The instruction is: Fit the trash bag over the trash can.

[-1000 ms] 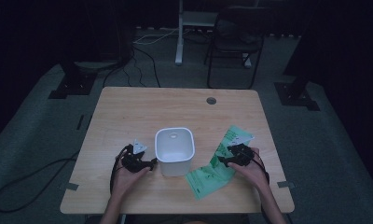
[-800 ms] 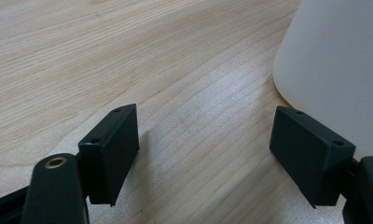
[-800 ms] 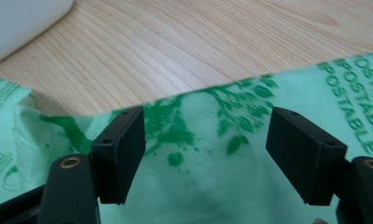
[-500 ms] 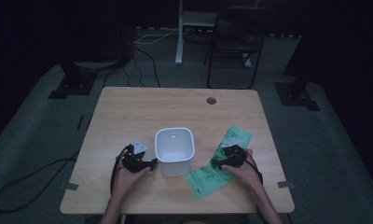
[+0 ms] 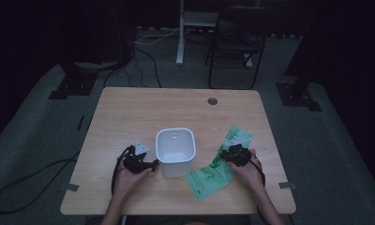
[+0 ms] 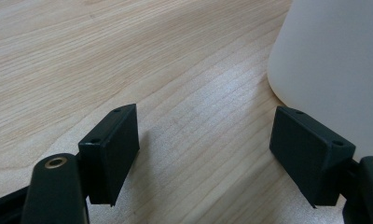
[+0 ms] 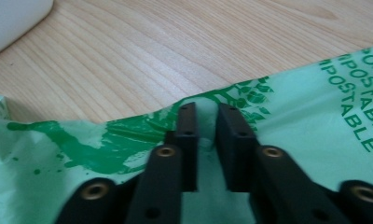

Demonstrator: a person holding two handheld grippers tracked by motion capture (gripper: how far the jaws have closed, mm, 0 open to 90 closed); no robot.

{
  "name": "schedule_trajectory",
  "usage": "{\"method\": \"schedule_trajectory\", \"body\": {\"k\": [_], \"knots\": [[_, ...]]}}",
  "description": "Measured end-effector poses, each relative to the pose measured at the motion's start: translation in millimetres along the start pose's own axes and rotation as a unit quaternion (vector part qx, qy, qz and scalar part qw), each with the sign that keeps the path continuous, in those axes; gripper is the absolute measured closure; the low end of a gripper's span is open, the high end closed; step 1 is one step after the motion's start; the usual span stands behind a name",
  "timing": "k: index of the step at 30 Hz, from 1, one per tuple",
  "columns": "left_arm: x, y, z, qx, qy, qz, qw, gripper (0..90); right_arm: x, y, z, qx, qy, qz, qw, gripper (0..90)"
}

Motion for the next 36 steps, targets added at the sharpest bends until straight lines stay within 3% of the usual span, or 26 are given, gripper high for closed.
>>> {"method": "schedule_trajectory", "body": {"k": [3,8,11,16,28,30,32,36], "knots": [[0.1,0.4,0.1,-0.001,0.0,0.0,1.0,24.7,0.6,-0.8,0.5,-0.003,-0.002,-0.002,1.0,89.2],[0.3,0.6,0.1,-0.002,0.002,0.0,1.0,24.7,1.1,2.0,-0.5,-0.002,0.003,0.021,0.9998,90.0],[0.6,1.4,0.0,-0.003,0.004,-0.001,1.0,24.7,6.4,4.0,-6.0,-0.004,0.02,0.036,0.9992,90.0],[1.1,3.6,0.3,-0.006,0.005,0.003,1.0,24.7,23.0,4.6,-15.6,0.001,0.046,0.061,0.9971,90.0],[1.5,5.2,0.3,-0.01,0.008,0.006,0.9999,24.7,75.8,3.4,-46.1,0.017,0.104,0.066,0.9923,90.0],[1.4,5.5,0.5,-0.009,0.008,0.006,0.9999,24.7,79.6,2.5,-47.7,0.015,0.101,0.06,0.993,90.0],[1.6,5.8,0.5,-0.01,0.008,0.006,0.9999,24.7,81.1,0.5,-41.5,0.006,0.08,0.045,0.9957,90.0],[1.5,6.4,0.7,-0.009,0.008,0.007,0.9999,24.7,70.0,6.8,-10.0,-0.015,0.038,0.037,0.9985,90.0]]}}
Point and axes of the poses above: each handheld gripper's, and its own axes: z roughly forward along the jaws, x roughly out of its top, y roughly to its right, the point moved 4 cm from there along z, roughly forward along the jaws, and after that the axes turned 8 degrees about y, right-handed, at the moved point
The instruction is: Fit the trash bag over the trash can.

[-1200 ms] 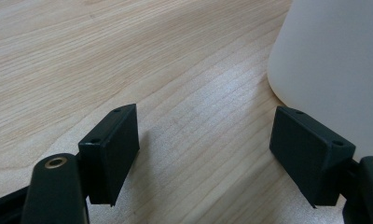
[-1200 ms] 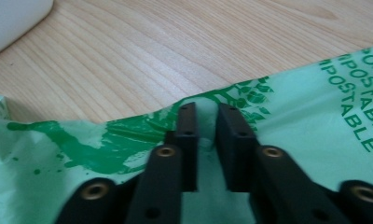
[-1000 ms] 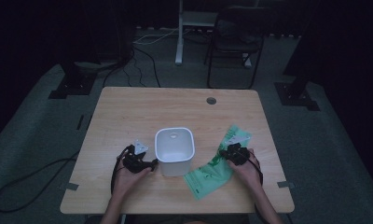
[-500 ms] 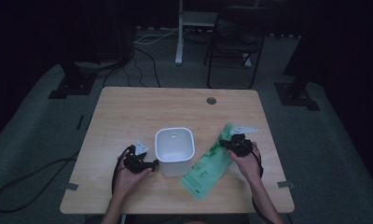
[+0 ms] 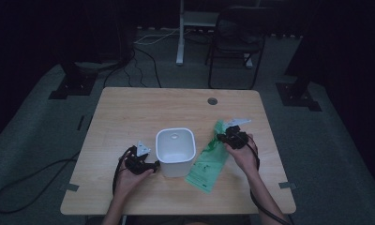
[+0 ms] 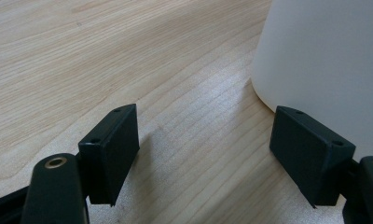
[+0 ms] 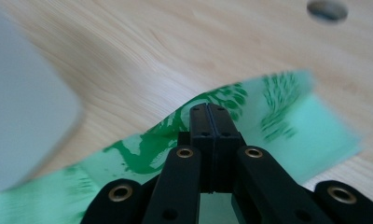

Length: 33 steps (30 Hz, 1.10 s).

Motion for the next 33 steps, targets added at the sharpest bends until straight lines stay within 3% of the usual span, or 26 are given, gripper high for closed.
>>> {"method": "schedule_trajectory", "body": {"k": [2,5,7,10,14,16,19,22,26,29,33], "knots": [[0.0,-0.5,-0.1,0.0,0.0,-0.001,1.0,24.7,-7.3,5.9,15.5,-0.007,-0.016,0.005,0.9998,89.5],[-0.2,-1.7,-0.3,0.0,0.0,-0.003,1.0,24.6,-13.7,9.6,25.6,-0.006,-0.02,0.015,0.9997,71.9],[-0.1,-2.2,-0.4,0.001,0.0,-0.003,1.0,24.7,-13.7,6.7,21.6,-0.001,-0.002,0.009,1.0,61.7],[-0.1,-1.4,-0.2,0.001,0.0,-0.001,1.0,24.7,-13.9,-1.0,13.9,0.007,0.017,-0.012,0.9998,50.8],[0.0,0.2,0.2,0.0,0.0,0.0,1.0,24.7,-22.3,-14.3,15.4,0.026,0.014,-0.057,0.9979,40.9],[0.0,0.2,0.2,0.0,0.0,0.0,1.0,24.6,-28.2,-20.4,21.0,0.041,0.006,-0.075,0.9963,37.6],[0.0,-0.4,0.0,0.0,-0.001,-0.001,1.0,24.6,-36.3,-23.5,32.9,0.043,-0.015,-0.097,0.9943,35.2],[-0.1,-0.9,0.0,-0.001,-0.001,-0.002,1.0,24.7,-40.3,-19.6,40.8,0.045,-0.027,-0.088,0.9947,35.7],[-0.1,-0.5,0.0,0.0,0.0,0.0,1.0,24.7,-43.2,-17.7,44.8,0.054,-0.035,-0.084,0.9944,44.3],[0.0,0.4,0.1,0.0,0.0,0.001,1.0,24.7,-42.0,-18.0,44.7,0.062,-0.039,-0.073,0.9947,60.6],[-0.1,0.4,0.0,0.0,0.0,0.0,1.0,24.7,-39.5,-12.5,45.5,0.044,-0.044,-0.054,0.9966,80.6]]}}
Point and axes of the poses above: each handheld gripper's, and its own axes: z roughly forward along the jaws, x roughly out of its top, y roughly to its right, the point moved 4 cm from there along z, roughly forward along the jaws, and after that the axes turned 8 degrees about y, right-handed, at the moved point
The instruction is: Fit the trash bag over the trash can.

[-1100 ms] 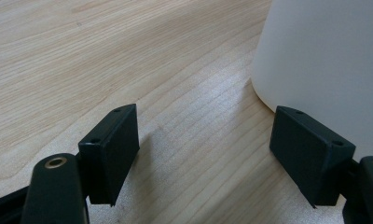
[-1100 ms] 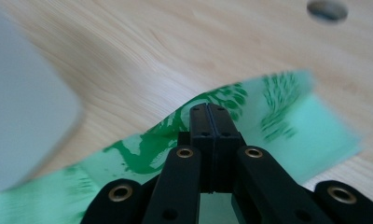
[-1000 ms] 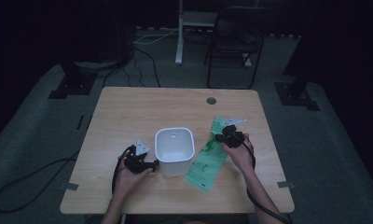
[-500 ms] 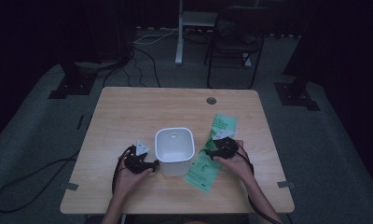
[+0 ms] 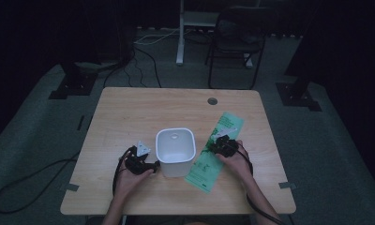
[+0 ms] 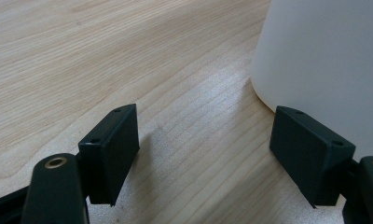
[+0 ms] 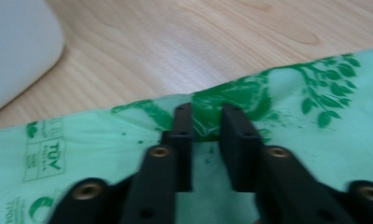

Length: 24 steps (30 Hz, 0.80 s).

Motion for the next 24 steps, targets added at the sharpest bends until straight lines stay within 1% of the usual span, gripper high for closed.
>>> {"method": "schedule_trajectory", "body": {"k": [2,3,5,6,9,11,14,15,16,18,20,21,24], "knots": [[0.1,-0.2,0.1,-0.001,0.0,0.0,1.0,24.7,-0.5,2.1,-0.2,-0.007,0.002,0.007,1.0,88.2],[0.2,-0.3,0.1,-0.001,0.001,-0.001,1.0,24.7,-0.9,2.8,-0.4,-0.011,0.003,0.012,0.9999,90.0],[0.4,-0.6,0.2,-0.001,0.001,-0.001,1.0,24.7,-1.5,3.5,-0.8,-0.013,0.007,0.019,0.9997,90.0],[0.4,-0.7,0.2,-0.001,0.002,-0.001,1.0,24.6,-1.8,3.9,-1.6,-0.019,0.007,0.02,0.9996,90.0],[0.5,-0.9,0.2,0.0,0.003,-0.001,1.0,24.7,2.6,6.3,-11.3,-0.021,0.029,0.038,0.9987,90.0],[0.6,-0.6,0.3,0.0,0.003,-0.001,1.0,24.7,8.8,7.5,-20.2,-0.023,0.042,0.044,0.9979,90.0],[0.8,-0.5,-0.3,0.001,0.002,0.0,1.0,24.7,24.7,10.7,-39.2,-0.021,0.071,0.059,0.9955,90.0],[0.9,-0.5,-0.4,0.002,0.003,0.0,1.0,24.7,31.2,11.7,-46.6,-0.019,0.083,0.066,0.9942,90.0],[0.9,-0.5,-0.4,0.002,0.003,0.0,1.0,24.7,31.2,11.7,-46.6,-0.019,0.083,0.066,0.9942,90.0],[1.0,-0.8,-0.3,0.001,0.003,0.0,1.0,24.7,41.9,12.6,-57.8,-0.017,0.1,0.072,0.9922,90.0],[1.1,-0.9,-0.4,0.001,0.004,0.0,1.0,24.7,50.1,12.3,-65.3,-0.015,0.11,0.073,0.9911,90.0],[1.2,-1.0,-0.5,0.002,0.004,0.0,1.0,24.7,57.7,11.6,-71.3,-0.014,0.118,0.076,0.99,90.0],[1.3,-1.2,-0.6,0.002,0.005,-0.001,1.0,24.7,67.4,9.4,-78.8,-0.012,0.127,0.076,0.9889,90.0]]}}
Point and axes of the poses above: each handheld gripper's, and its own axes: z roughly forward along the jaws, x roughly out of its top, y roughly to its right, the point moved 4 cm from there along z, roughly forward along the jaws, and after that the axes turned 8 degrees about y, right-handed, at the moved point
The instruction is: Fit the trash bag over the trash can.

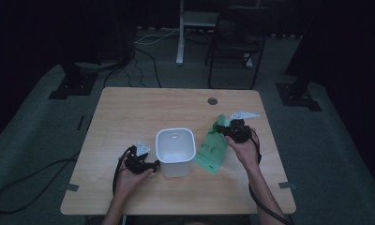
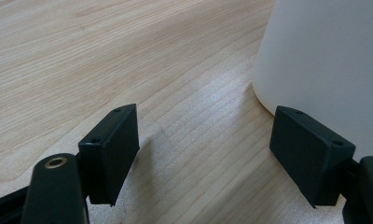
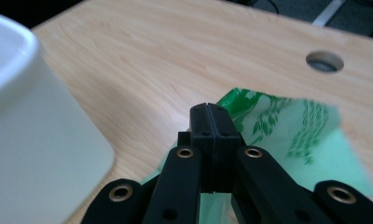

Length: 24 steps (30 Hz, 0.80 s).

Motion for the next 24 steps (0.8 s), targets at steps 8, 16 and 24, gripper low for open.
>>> {"method": "schedule_trajectory", "body": {"k": [8,16,24], "knots": [[0.2,0.2,-0.1,0.0,0.001,0.0,1.0,24.7,30.8,-14.1,-12.4,0.016,0.023,-0.009,0.9996,90.0],[0.3,0.1,0.0,0.0,0.002,0.0,1.0,24.7,59.6,-30.7,-22.8,0.035,0.039,-0.029,0.9982,90.0],[0.2,0.1,0.0,0.0,0.002,0.0,1.0,24.7,92.1,-44.9,-35.0,0.06,0.064,-0.037,0.9955,90.0]]}}
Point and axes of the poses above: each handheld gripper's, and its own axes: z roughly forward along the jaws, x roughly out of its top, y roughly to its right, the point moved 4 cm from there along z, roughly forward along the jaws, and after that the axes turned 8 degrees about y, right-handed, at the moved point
